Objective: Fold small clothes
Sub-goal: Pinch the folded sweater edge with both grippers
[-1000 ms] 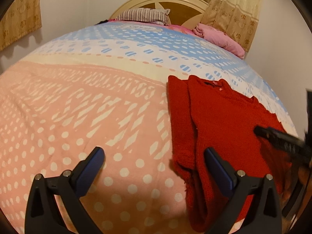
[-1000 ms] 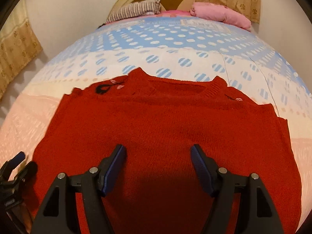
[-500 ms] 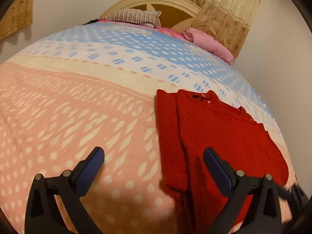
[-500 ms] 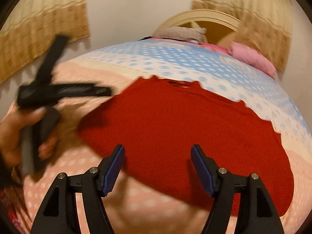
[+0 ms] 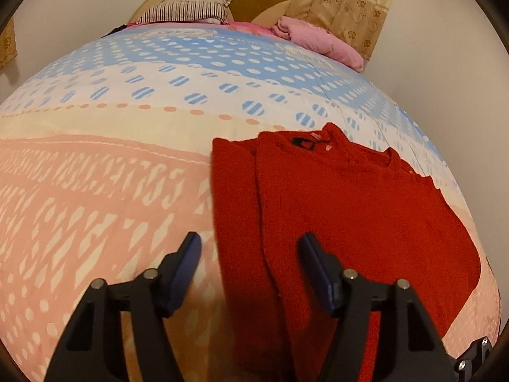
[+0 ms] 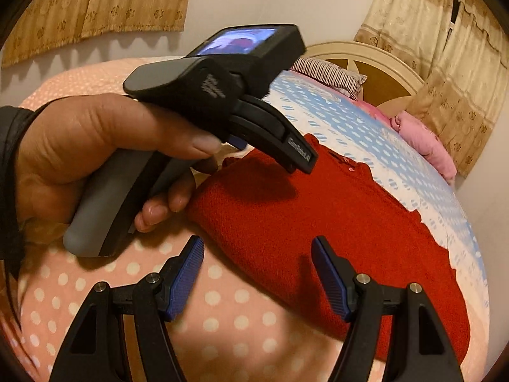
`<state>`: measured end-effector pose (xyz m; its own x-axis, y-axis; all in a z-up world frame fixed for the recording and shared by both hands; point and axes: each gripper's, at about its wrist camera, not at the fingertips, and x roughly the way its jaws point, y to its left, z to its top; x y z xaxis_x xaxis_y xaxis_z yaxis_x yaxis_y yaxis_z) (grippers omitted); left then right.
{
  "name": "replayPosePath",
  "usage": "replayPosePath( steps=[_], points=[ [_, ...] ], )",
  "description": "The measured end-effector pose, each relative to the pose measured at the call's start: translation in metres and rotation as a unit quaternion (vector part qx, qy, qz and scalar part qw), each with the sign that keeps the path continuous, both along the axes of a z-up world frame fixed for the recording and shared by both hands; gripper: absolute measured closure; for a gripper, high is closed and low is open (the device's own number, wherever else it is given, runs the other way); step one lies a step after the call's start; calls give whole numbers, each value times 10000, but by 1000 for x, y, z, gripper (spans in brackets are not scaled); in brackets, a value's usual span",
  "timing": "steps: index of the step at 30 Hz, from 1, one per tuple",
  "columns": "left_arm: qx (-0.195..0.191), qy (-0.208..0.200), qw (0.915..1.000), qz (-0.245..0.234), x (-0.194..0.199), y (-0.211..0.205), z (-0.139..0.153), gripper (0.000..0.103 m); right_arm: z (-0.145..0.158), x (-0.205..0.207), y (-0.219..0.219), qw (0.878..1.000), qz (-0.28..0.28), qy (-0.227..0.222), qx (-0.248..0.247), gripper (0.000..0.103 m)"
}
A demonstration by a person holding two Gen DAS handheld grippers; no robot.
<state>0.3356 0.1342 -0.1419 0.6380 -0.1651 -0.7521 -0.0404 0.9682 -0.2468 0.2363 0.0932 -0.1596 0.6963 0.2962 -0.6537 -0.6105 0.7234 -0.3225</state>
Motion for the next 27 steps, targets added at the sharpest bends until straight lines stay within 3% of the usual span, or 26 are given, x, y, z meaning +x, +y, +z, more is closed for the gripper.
replayPosePath(
  steps=[5, 11, 21, 24, 26, 27],
  points=[
    [-31, -18, 9999, -146, 4, -1, -1, 44, -7, 5, 8, 9999, -19, 15, -169, 33],
    [-195, -54, 9996, -213, 6, 3, -1, 51, -9, 9, 12, 9996, -35, 36, -292, 43],
    [-328, -38, 9991, -251, 10, 6, -3, 46, -14, 6, 16, 9994, 12, 80, -323, 61],
    [-387, -104, 9987, -315, 10, 6, -2, 60, -15, 3, 18, 9993, 19, 24, -375, 71],
    [-512, -121, 9982, -281, 10, 10, -2, 77, -15, 1, 19, 9992, 14, -11, -394, 74],
    [-652, -136, 9973, -298, 10, 13, -2, 79, -15, 0, 20, 9992, 12, -18, -391, 75]
  ],
)
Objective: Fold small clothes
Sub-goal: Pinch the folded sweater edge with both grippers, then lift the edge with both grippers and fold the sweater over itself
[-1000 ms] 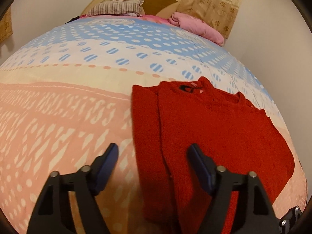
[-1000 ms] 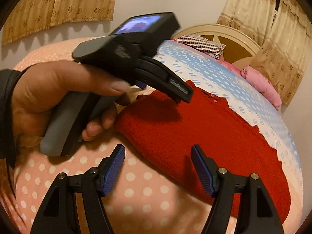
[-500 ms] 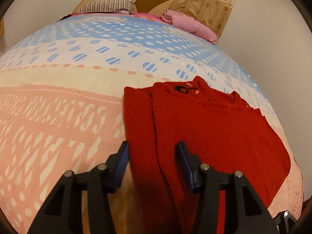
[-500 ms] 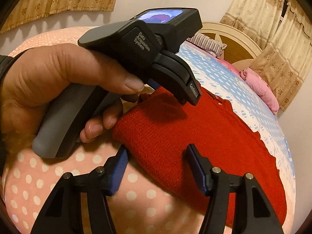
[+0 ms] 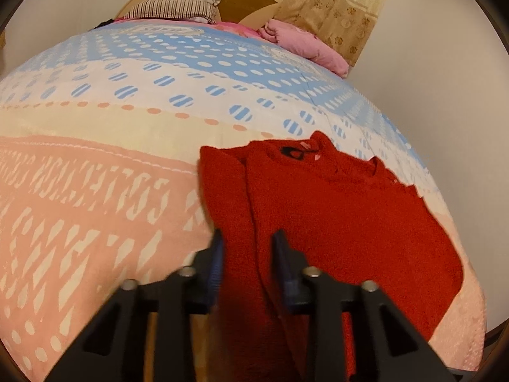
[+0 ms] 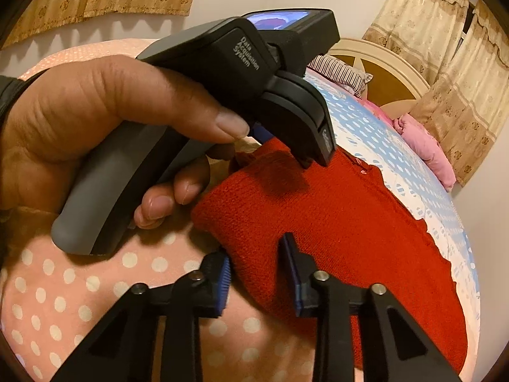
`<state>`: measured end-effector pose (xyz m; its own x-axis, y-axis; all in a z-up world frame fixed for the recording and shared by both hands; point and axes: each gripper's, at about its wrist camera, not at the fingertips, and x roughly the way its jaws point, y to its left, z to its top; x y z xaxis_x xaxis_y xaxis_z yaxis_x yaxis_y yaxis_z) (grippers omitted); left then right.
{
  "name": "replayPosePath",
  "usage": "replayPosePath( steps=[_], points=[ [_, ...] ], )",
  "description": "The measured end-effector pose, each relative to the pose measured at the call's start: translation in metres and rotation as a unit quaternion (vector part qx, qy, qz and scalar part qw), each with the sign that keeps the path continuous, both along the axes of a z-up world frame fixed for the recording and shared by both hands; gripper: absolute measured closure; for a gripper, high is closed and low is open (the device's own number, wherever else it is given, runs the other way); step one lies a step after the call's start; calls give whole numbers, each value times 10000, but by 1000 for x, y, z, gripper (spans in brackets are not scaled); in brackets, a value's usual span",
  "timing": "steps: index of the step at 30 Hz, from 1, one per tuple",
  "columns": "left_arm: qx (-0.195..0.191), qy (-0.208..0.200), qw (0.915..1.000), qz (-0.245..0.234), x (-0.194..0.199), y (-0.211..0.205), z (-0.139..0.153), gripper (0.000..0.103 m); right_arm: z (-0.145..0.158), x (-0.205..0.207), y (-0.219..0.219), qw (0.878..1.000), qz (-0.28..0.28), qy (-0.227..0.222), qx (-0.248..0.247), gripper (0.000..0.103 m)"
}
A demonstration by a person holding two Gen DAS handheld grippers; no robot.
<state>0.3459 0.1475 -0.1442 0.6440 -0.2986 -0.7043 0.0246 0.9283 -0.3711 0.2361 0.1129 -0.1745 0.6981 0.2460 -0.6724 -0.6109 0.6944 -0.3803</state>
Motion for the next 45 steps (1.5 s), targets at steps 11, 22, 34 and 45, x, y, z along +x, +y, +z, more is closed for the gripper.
replayPosePath(
  steps=[11, 22, 34, 45],
  points=[
    [-381, -150, 9991, 49, -2, 4, 16, 85, 11, -5, -11, 9992, -22, -32, 394, 89],
    [-741, -392, 9965, -57, -3, -19, 56, 85, 36, -6, -55, 9879, -287, 146, 1520, 90],
    [-882, -689, 9925, -482, 5, -80, 95, 86, 58, 1, -119, 9649, -756, 243, 2503, 91],
    [-896, -728, 9888, -947, 20, -142, 108, 86, 65, 1, -177, 9431, -1263, 126, 3072, 91]
  ],
)
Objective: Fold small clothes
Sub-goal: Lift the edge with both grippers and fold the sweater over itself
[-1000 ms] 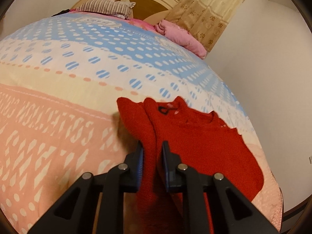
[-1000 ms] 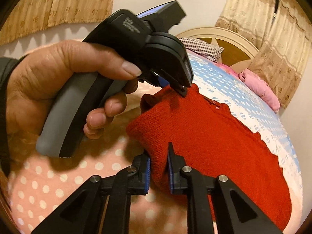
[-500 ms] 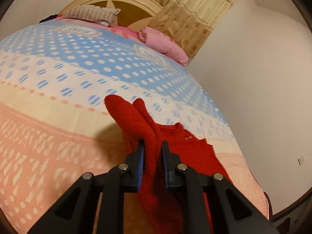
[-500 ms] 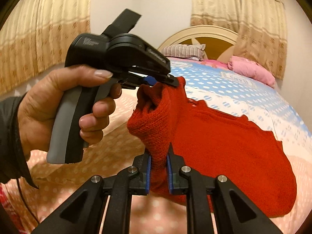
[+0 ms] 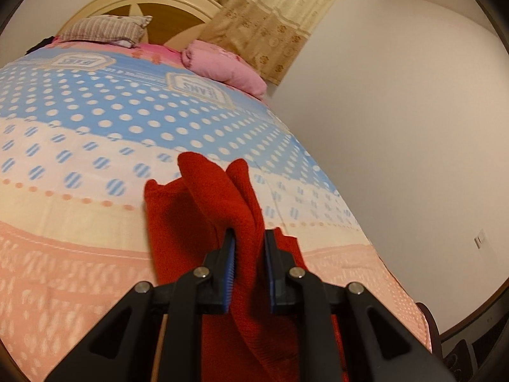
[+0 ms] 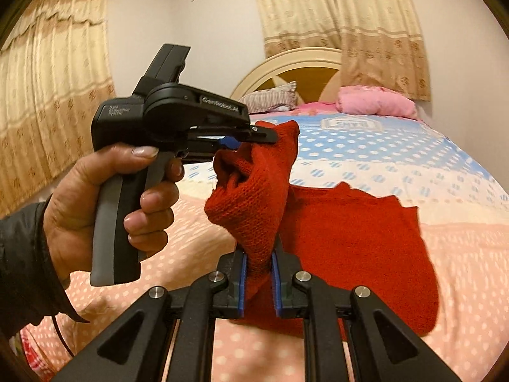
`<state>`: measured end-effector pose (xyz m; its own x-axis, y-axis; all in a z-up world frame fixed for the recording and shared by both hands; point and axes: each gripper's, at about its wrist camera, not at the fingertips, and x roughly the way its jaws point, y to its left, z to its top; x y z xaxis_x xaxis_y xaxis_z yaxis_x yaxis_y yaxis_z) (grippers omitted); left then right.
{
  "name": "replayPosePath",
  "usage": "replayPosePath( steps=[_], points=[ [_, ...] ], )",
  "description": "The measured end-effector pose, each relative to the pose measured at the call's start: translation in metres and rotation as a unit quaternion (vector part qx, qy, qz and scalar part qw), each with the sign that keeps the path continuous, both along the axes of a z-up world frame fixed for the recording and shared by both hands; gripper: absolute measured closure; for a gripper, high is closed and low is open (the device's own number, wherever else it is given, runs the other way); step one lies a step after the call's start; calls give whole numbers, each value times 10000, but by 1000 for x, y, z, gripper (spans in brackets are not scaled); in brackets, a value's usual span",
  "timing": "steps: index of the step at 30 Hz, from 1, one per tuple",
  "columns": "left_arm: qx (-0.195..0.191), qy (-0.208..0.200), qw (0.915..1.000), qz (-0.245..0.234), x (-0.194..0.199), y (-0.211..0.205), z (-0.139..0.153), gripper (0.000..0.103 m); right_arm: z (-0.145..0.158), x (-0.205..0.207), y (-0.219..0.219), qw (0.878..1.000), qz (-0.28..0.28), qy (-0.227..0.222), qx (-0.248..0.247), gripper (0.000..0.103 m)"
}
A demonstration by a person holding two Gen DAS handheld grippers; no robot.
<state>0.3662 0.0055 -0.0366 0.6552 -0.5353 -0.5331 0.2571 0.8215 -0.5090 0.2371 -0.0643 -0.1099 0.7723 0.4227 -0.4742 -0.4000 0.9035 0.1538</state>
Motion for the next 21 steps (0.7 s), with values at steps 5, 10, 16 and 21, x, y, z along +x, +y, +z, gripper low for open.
replayPosePath(
  steps=[5, 10, 16, 21],
  points=[
    [71, 47, 9995, -291, 8, -35, -3, 86, -5, -3, -28, 9995, -225, 113, 203, 91],
    [230, 98, 9982, -550, 15, -70, -12, 86, -12, -3, -57, 9980, -458, 243, 368, 91],
    [467, 238, 9957, -765, 22, -105, -29, 88, -28, 3, -95, 9938, -736, 583, 597, 91],
    [775, 129, 9918, -1006, 19, -135, -31, 89, -35, 0, -113, 9902, -904, 752, 749, 91]
  ],
)
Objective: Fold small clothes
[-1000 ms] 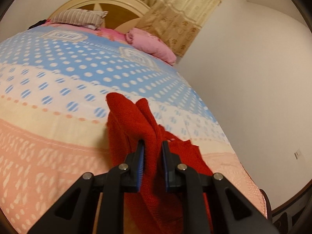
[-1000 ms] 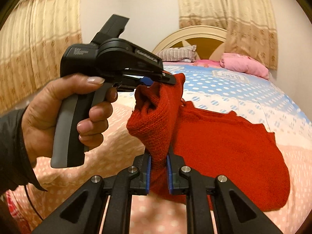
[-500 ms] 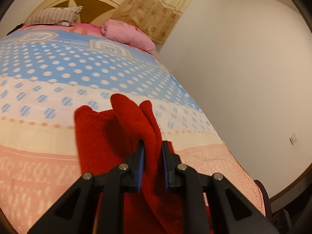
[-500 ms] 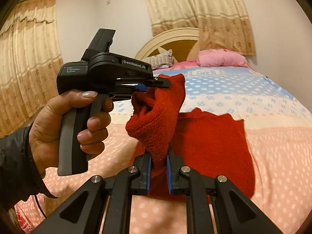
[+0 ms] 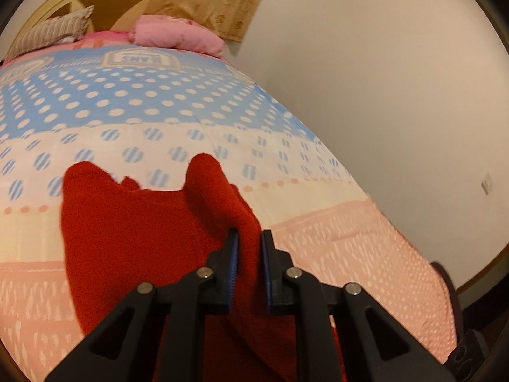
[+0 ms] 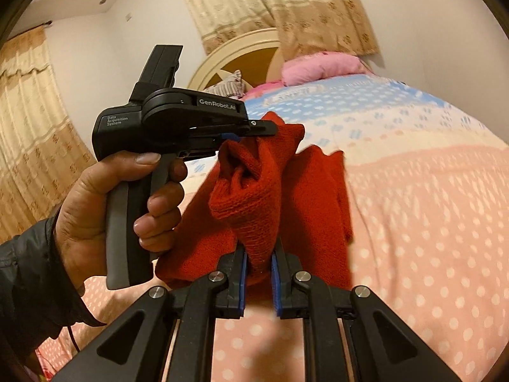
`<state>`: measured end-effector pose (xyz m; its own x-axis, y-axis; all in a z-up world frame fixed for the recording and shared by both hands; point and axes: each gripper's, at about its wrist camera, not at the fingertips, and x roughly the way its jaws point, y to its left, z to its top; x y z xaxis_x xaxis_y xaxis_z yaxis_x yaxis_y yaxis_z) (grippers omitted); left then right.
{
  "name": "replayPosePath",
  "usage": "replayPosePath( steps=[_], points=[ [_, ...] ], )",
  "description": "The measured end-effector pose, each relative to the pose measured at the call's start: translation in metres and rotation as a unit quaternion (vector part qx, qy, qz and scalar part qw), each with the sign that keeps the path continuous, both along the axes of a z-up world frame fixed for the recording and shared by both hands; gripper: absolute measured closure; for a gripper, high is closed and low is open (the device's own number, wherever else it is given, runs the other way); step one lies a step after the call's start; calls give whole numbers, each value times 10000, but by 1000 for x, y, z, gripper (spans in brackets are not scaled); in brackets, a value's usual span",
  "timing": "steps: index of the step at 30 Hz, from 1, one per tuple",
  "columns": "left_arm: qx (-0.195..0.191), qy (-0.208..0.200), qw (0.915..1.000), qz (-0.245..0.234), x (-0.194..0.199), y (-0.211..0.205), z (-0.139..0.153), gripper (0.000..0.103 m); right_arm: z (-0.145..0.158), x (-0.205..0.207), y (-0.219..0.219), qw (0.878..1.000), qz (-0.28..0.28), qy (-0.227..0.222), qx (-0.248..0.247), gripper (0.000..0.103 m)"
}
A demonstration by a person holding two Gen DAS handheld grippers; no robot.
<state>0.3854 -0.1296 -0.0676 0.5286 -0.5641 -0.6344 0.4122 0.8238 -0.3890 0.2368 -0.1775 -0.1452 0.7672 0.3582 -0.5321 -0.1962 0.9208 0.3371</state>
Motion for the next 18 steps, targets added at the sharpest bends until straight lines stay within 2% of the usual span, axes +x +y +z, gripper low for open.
replayPosePath(
  steps=[4, 6, 7, 8, 10, 11, 12, 13, 14, 15, 18],
  points=[
    [428, -407, 9981, -168, -16, -16, 7, 87, -10, -4, -14, 9994, -194, 240, 135, 91],
    [696, -755, 9946, -147, -30, -18, 15, 82, -15, -6, -22, 9987, -290, 351, 235, 91],
    [785, -904, 9926, -184, -40, -15, 20, 72, -17, -7, -25, 9982, -314, 394, 312, 91],
    [890, -985, 9910, -144, -45, -11, 21, 58, -18, -8, -28, 9979, -321, 418, 367, 91],
    [1120, -1168, 9868, -12, -54, 0, 23, 51, -19, -8, -30, 9975, -320, 464, 425, 89],
    [1161, -1210, 9858, -33, -59, 7, 22, 51, -19, -9, -31, 9972, -347, 476, 462, 84],
    [1244, -1207, 9849, -27, -63, 12, 19, 51, -19, -9, -33, 9968, -399, 497, 478, 72],
    [1453, -1182, 9823, 53, -68, 20, 14, 51, -19, -11, -35, 9964, -460, 519, 484, 65],
    [1527, -1162, 9814, 68, -67, 24, 9, 51, -18, -14, -39, 9958, -566, 503, 507, 51],
    [1564, -1131, 9812, 62, -69, 29, 3, 51, -15, -19, -44, 9952, -725, 434, 487, 48],
    [1884, -930, 9776, 97, -76, 41, -21, 51, 4, -28, -49, 9938, -1078, 51, 271, 48]
  ],
)
